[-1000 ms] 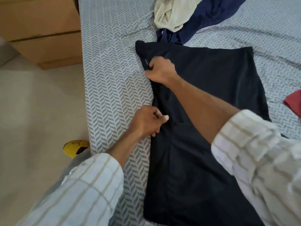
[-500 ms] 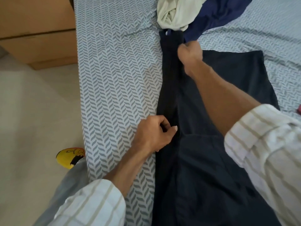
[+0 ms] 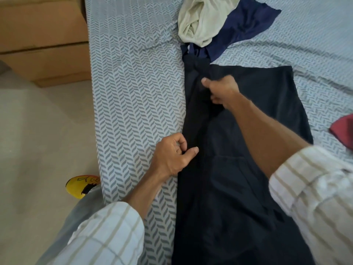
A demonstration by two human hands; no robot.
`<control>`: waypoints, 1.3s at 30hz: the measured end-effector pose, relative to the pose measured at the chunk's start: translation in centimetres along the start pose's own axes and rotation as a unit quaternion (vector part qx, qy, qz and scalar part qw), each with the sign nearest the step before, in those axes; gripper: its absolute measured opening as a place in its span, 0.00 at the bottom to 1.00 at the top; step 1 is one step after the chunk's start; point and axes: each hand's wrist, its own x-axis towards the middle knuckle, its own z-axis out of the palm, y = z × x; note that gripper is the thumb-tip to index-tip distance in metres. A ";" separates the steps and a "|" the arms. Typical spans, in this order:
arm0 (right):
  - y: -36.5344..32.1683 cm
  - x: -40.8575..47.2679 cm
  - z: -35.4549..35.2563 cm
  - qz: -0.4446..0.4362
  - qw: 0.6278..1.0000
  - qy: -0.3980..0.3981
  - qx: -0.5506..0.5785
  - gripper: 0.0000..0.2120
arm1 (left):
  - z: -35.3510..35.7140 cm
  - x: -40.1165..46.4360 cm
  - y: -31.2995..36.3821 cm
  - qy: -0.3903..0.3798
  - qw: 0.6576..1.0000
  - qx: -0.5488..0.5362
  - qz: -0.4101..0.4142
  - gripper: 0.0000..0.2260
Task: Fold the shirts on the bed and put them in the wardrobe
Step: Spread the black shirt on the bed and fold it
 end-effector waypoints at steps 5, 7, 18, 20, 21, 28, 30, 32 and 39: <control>4.0 -8.2 -3.7 -0.046 0.960 -0.081 -0.264 0.27 | -0.4 -1.4 1.5 0.024 0.997 -0.001 -0.068 0.13; 5.9 -11.1 -5.2 -0.048 0.940 -0.121 -0.314 0.27 | -0.7 -2.8 2.1 0.029 0.994 -0.010 -0.109 0.10; 11.5 -18.7 -10.2 -0.020 0.951 -0.248 -0.183 0.22 | -1.4 -15.5 1.6 -0.063 0.929 0.275 -0.240 0.20; 12.3 -20.1 -11.3 -0.014 0.970 -0.235 -0.065 0.16 | -1.4 -16.9 2.1 -0.121 0.917 0.263 -0.276 0.22; 12.7 -20.8 -11.7 -0.008 0.976 -0.218 -0.025 0.14 | -1.3 -17.3 2.2 -0.146 0.911 0.257 -0.287 0.22; 16.5 -23.3 -13.0 0.055 0.967 -0.249 -0.032 0.23 | -0.7 -19.7 2.5 -0.127 0.933 0.224 -0.252 0.18; 16.2 -23.8 -13.2 0.024 0.964 -0.261 -0.038 0.16 | -0.6 -20.5 2.5 -0.097 0.946 0.196 -0.240 0.16; 15.8 -24.6 -13.4 0.005 0.968 -0.252 0.016 0.10 | -0.6 -21.6 2.1 -0.083 0.955 0.099 -0.266 0.15; 18.5 -25.4 -12.7 0.028 0.981 -0.170 0.092 0.16 | -0.7 -23.6 1.7 -0.087 0.948 -0.046 -0.302 0.17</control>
